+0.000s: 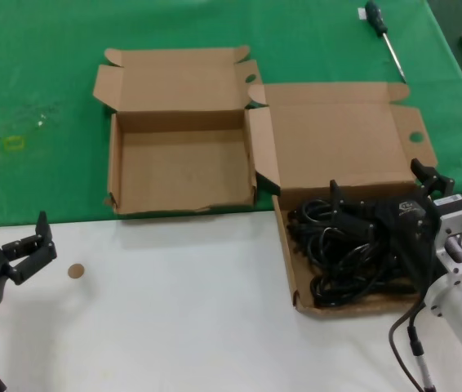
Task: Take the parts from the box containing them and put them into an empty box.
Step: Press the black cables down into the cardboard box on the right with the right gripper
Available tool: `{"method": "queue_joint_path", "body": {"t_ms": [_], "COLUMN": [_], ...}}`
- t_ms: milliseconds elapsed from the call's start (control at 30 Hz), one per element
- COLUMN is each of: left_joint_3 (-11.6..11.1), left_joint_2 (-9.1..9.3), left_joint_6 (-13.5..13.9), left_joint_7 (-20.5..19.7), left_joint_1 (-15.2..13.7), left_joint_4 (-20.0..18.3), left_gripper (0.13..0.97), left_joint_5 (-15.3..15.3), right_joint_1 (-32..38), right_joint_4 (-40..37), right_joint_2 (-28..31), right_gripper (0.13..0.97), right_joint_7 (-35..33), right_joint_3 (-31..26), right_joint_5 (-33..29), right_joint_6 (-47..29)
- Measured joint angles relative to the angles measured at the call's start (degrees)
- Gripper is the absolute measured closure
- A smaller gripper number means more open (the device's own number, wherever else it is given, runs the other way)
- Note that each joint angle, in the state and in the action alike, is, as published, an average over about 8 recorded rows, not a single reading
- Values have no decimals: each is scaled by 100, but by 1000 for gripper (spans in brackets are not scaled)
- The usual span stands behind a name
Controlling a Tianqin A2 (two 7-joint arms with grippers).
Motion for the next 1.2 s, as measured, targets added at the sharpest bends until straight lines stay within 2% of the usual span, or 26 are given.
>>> {"method": "queue_joint_path", "body": {"t_ms": [1200], "left_joint_3": [0], "left_joint_2": [0], "left_joint_6": [0], "left_joint_7": [0], "left_joint_1": [0], "left_joint_4": [0], "left_gripper": [154], "left_joint_5": [0], "right_joint_1": [-3], "right_joint_4": [1], "right_joint_2": [8], "right_gripper": [129], "right_joint_7": [4], "right_joint_3": [-5], "right_joint_5": [3], "right_joint_6": [4]}}
